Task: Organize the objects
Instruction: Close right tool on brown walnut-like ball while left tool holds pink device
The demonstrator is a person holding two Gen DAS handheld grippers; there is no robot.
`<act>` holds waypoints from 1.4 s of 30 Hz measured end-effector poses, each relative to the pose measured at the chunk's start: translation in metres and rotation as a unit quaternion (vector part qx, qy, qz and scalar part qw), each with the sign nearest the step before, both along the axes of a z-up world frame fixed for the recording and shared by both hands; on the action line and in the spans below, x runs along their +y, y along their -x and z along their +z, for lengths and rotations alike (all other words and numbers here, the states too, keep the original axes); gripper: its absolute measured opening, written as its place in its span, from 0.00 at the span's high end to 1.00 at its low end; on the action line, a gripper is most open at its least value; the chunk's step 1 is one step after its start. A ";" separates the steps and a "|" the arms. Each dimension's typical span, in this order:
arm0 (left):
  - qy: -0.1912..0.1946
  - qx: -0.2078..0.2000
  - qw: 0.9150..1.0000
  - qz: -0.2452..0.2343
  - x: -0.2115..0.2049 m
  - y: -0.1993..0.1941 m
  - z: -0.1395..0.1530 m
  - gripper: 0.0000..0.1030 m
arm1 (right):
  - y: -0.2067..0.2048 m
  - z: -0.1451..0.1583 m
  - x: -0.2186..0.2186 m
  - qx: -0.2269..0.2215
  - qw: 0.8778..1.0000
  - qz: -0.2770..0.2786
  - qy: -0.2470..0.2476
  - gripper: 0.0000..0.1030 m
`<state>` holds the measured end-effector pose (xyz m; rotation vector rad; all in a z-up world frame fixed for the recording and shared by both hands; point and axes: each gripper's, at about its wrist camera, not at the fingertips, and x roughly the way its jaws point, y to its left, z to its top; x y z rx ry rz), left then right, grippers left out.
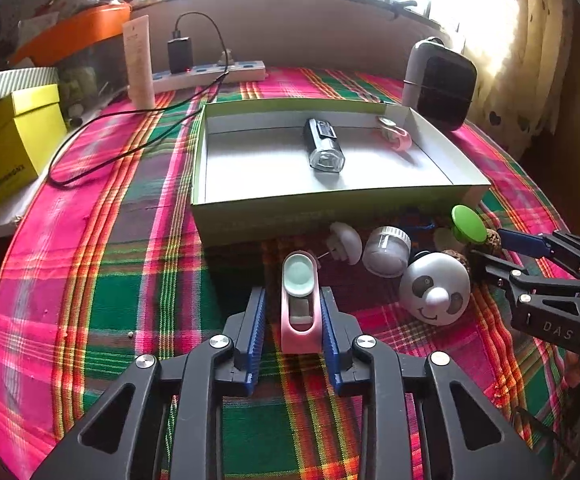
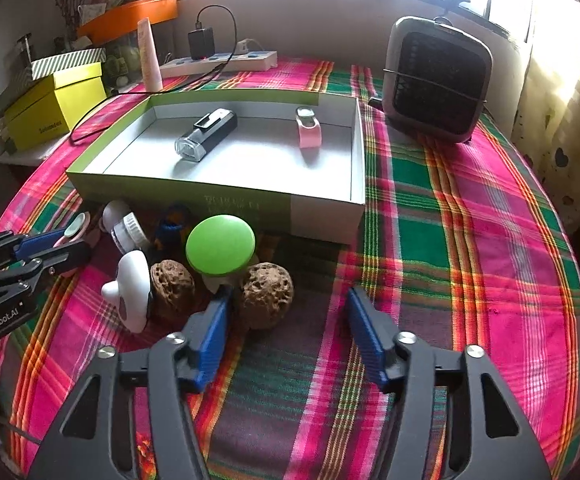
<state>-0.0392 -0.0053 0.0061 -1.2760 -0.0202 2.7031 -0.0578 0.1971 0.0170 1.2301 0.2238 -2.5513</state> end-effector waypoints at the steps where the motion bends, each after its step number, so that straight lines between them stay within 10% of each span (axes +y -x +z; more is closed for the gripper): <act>1: 0.000 0.000 1.000 0.000 0.000 0.000 0.000 0.76 | 0.000 0.000 0.000 0.001 1.000 0.000 -0.001 0.52; 8: 0.001 0.000 1.000 0.000 0.000 0.000 0.000 0.76 | -0.001 0.001 0.002 0.003 1.000 -0.005 0.004 0.70; 42: 0.003 0.000 1.000 0.012 -0.004 0.001 -0.001 0.85 | -0.008 0.002 0.003 0.000 1.000 -0.006 0.016 0.70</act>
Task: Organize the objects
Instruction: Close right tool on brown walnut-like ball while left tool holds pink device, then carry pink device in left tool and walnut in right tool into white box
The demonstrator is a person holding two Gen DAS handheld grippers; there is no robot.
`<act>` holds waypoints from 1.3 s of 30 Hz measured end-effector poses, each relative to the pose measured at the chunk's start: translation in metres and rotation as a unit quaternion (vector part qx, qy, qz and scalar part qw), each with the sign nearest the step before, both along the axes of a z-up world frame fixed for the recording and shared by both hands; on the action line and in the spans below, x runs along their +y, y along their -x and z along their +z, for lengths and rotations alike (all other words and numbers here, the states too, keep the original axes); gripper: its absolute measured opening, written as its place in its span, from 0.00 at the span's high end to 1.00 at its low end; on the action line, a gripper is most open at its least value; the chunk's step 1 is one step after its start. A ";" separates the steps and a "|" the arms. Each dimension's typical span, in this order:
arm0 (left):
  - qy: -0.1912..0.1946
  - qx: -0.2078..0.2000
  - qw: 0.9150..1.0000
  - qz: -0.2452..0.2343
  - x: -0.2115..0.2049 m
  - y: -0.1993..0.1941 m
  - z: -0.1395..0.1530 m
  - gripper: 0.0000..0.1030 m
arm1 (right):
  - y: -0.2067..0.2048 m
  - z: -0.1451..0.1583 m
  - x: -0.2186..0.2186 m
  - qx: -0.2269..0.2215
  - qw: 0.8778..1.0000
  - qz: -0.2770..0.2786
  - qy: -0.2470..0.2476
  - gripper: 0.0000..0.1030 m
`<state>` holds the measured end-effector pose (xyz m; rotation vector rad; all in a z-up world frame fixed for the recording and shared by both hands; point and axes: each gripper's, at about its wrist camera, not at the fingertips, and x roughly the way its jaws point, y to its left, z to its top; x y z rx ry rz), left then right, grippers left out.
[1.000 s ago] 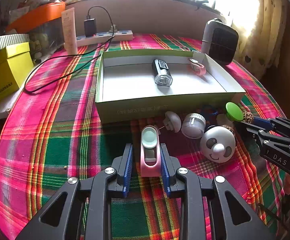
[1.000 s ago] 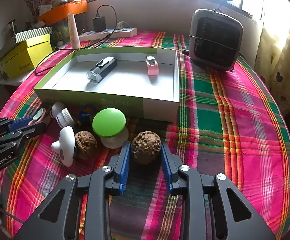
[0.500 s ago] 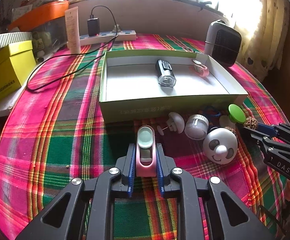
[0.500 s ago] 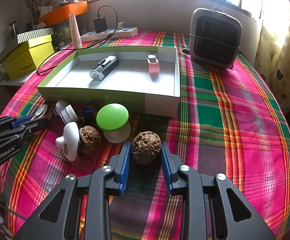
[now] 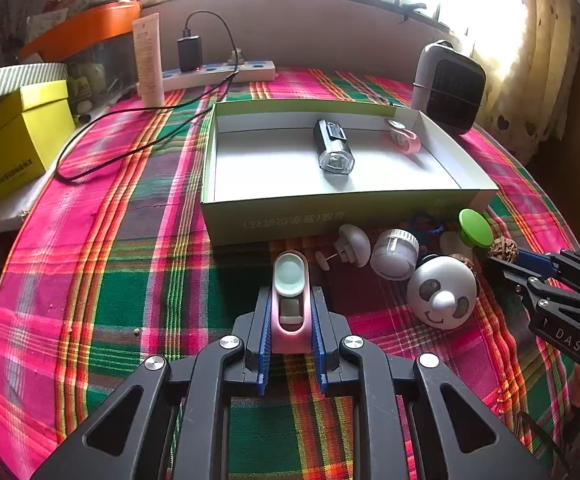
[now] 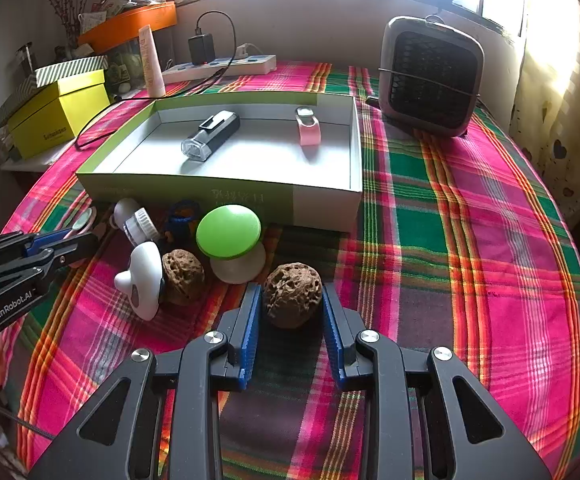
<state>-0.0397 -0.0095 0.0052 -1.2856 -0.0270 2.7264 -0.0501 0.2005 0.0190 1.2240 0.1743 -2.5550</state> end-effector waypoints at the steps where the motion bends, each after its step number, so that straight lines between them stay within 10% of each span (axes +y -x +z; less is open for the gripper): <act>1: 0.000 0.000 1.000 0.000 0.000 0.000 0.000 0.85 | 0.000 0.000 0.000 0.000 1.000 0.000 0.000 0.70; 39: 0.000 0.042 0.999 0.001 0.000 -0.008 0.035 0.85 | -0.006 0.029 0.000 0.041 0.999 0.001 0.016 0.70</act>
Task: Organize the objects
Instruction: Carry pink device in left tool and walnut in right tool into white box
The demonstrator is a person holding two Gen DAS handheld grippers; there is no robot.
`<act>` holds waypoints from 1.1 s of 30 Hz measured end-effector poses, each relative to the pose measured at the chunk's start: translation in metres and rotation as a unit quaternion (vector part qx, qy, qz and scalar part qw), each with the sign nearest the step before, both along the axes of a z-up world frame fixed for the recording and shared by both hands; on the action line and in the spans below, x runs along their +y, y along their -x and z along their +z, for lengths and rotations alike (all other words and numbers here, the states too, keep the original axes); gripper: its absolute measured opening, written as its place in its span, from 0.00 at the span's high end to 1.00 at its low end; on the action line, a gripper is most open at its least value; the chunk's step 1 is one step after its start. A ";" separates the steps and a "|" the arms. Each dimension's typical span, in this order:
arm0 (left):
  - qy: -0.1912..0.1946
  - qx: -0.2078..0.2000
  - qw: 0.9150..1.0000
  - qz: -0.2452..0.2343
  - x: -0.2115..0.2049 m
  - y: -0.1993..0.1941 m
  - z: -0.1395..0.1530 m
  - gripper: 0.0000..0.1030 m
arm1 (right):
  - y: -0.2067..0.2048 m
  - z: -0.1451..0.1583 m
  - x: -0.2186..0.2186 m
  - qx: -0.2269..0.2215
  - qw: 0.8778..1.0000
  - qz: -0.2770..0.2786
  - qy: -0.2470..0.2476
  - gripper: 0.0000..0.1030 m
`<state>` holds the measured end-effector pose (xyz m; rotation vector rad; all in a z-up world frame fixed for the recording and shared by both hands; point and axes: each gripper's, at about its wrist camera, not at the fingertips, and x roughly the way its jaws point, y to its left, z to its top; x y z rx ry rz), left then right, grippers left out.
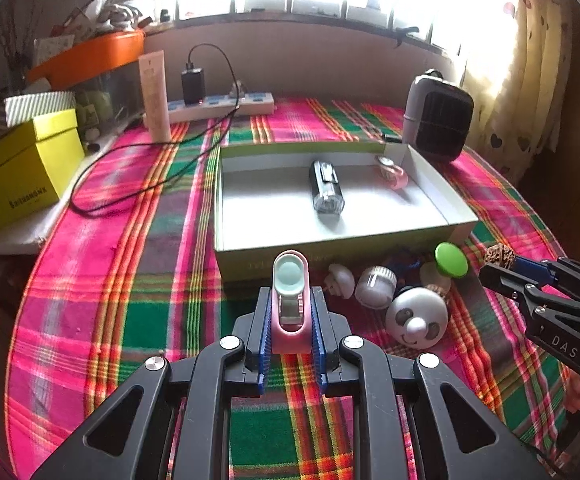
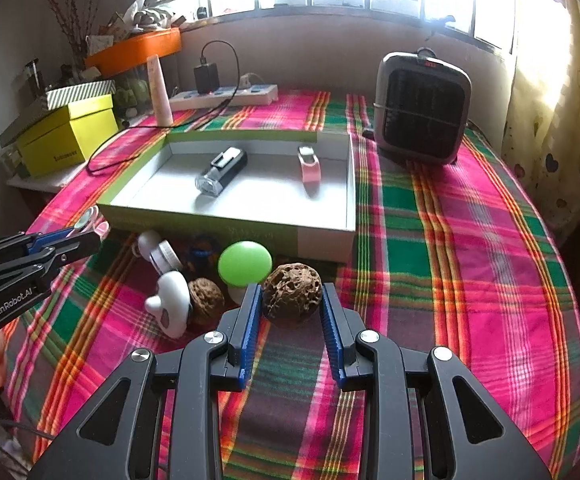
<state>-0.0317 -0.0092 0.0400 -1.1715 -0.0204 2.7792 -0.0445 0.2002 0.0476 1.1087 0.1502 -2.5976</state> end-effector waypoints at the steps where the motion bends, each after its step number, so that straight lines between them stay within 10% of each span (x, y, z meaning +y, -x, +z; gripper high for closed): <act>1: 0.000 0.002 1.000 0.000 0.000 0.001 0.002 0.85 | 0.001 0.002 -0.001 0.003 1.000 0.001 0.000 0.70; 33: -0.010 -0.012 1.000 0.002 0.004 0.090 0.012 0.84 | 0.101 0.019 -0.042 -0.011 0.999 0.051 -0.009 0.70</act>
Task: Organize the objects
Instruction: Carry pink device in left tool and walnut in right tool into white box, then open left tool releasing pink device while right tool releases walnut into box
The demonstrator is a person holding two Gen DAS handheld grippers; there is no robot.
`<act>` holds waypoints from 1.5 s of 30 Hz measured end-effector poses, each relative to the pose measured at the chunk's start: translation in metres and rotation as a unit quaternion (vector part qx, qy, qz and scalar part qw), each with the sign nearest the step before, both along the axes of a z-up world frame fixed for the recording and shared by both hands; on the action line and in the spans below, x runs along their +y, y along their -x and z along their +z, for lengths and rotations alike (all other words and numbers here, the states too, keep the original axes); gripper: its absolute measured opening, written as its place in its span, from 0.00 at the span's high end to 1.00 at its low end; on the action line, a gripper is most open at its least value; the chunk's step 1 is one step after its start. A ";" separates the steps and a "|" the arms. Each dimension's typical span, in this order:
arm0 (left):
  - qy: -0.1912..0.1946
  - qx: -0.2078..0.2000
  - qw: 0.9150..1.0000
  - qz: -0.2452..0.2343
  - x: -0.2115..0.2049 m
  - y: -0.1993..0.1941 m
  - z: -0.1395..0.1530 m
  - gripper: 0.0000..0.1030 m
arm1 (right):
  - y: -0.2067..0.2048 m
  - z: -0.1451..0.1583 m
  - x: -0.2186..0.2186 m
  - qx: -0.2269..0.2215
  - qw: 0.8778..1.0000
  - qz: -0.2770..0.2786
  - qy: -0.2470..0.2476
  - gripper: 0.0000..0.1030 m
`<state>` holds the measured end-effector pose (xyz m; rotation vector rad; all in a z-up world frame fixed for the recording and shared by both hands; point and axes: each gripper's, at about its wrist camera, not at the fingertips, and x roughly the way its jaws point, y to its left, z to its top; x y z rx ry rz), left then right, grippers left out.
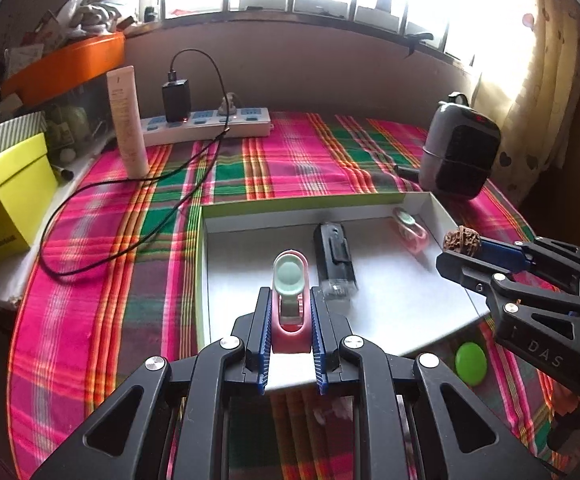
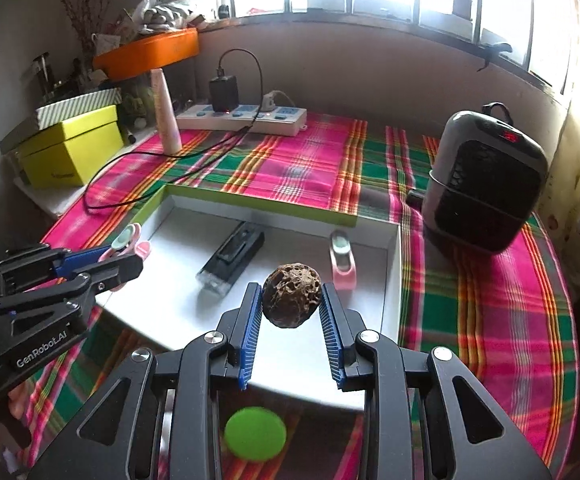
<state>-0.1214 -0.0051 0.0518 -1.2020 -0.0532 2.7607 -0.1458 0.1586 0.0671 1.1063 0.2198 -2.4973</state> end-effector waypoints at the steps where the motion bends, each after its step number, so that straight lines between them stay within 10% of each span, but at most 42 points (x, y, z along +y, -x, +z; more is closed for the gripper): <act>1: 0.002 0.000 1.000 0.000 0.000 0.003 0.000 0.84 | 0.006 -0.002 -0.001 -0.005 1.000 0.002 0.001 0.70; 45: 0.032 -0.053 0.998 0.002 0.005 0.079 -0.036 0.84 | 0.076 -0.039 -0.026 -0.057 0.998 0.019 -0.027 0.70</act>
